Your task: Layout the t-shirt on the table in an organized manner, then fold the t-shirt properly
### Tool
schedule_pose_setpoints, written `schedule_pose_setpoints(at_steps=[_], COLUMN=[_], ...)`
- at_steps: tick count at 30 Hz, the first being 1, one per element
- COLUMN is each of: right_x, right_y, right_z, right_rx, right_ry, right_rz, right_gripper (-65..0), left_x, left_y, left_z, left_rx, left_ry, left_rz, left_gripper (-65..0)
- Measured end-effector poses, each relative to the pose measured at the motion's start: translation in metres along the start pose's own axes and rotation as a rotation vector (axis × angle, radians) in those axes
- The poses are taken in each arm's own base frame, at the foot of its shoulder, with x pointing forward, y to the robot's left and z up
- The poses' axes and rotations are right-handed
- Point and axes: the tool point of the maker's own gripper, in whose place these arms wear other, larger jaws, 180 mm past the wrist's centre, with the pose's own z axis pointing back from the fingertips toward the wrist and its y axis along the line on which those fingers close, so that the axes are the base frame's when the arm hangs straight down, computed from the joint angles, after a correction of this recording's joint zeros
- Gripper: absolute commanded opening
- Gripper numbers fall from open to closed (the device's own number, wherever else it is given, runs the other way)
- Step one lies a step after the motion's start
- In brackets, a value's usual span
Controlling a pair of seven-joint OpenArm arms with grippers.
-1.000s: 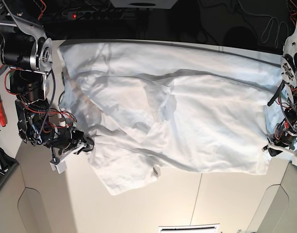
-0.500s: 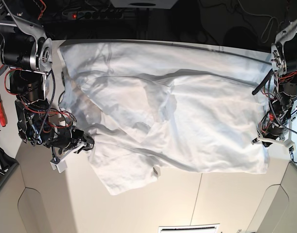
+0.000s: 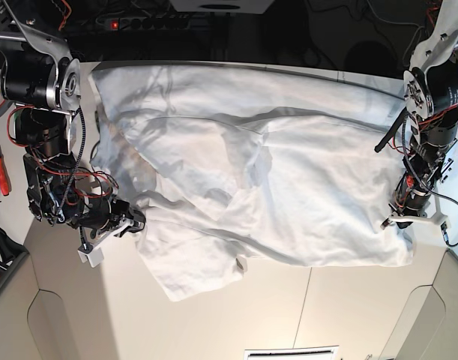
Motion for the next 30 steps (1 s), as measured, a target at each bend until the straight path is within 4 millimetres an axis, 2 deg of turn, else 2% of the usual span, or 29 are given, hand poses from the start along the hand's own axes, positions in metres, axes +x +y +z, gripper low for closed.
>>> schedule_pose_setpoints(at_steps=[5,9,11,14,17,19,26,30], right_x=[0.007,0.036,0.049,0.051,0.049,0.044,-0.006,-0.009], right_y=[0.005,0.025,0.038,0.051,0.055,0.057,0.052,0.061], right_z=[0.007,0.026,0.035,0.042,0.046,0.05,0.062,0.076], right_rx=[-0.003,0.034,0.067,0.102,0.11,0.11,0.078,0.07], right_ry=[0.004,-0.029,-0.043,-0.028,-0.027,-0.039,-0.017,-0.05], right_rz=[0.042,0.096,0.119,0.137,0.154,0.17,0.221,0.281], right_gripper=[-65.0,-65.0,-65.0,-65.0,-65.0,-65.0,-65.0,-65.0], left_x=[0.01,0.045,0.056,0.048,0.031,0.028,0.053,0.058], left_y=[-0.005,0.012,0.009,-0.002,-0.005,-0.001,0.024,0.041], left_z=[0.004,0.014,0.018,0.022,0.03,0.037,0.065,0.081], left_rx=[-0.076,-0.095,-0.143,-0.213,-0.253,-0.256,-0.231,-0.205], left_ry=[0.007,-0.034,-0.045,-0.028,-0.008,-0.011,-0.12,-0.135], left_rz=[-0.031,-0.013,-0.016,-0.031,-0.066,-0.098,-0.084,-0.049], left_gripper=[-65.0,-65.0,-65.0,-65.0,-65.0,-65.0,-65.0,-65.0])
